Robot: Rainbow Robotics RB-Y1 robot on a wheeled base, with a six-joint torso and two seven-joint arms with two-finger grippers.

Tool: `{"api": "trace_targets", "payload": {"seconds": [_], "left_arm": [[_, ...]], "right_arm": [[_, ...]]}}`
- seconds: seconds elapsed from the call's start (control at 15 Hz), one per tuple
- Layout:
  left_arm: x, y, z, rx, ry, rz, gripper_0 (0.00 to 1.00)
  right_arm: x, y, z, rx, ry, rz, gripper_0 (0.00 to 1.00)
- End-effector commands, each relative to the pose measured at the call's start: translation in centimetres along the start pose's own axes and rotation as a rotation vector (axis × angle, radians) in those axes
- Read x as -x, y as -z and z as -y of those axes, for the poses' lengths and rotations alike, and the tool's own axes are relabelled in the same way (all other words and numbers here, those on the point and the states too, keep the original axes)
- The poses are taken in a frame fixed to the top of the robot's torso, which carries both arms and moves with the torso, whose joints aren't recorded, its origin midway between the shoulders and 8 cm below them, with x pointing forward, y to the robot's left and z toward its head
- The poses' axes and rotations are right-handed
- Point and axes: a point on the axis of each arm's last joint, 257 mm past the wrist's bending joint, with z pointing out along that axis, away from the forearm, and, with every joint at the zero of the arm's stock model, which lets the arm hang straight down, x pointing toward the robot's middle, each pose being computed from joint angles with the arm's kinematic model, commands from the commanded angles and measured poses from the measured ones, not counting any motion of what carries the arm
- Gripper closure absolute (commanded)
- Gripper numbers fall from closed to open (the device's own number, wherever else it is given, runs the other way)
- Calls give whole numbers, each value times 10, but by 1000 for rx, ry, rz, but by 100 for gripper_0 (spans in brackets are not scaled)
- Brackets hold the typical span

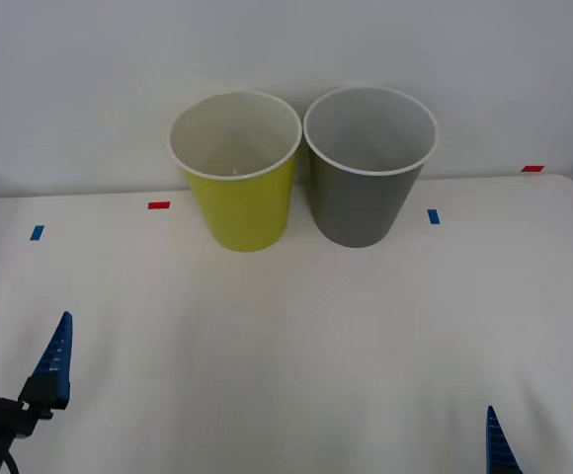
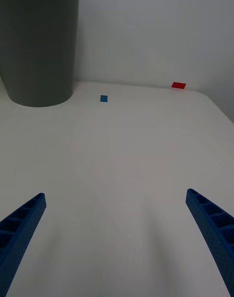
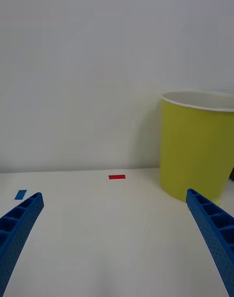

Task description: Put cans in the gray bin and PET bottles in the light green bin.

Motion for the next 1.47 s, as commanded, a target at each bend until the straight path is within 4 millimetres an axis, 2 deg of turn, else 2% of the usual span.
{"api": "trace_targets", "payload": {"seconds": [0.07, 0.27, 0.67, 1.0, 1.47], "left_arm": [[-15, 29, -7, 23, -6, -40, 0], [-25, 58, -12, 55, -3, -88, 0], [-38, 92, -15, 99, -8, -147, 0], [-40, 103, -8, 92, -7, -160, 0], [-40, 103, -8, 92, -7, -160, 0]], "right_arm": [[0, 0, 0, 0, 0, 0, 0], [0, 0, 0, 0, 0, 0, 0], [0, 0, 0, 0, 0, 0, 0], [0, 0, 0, 0, 0, 0, 0], [0, 0, 0, 0, 0, 0, 0]]}}
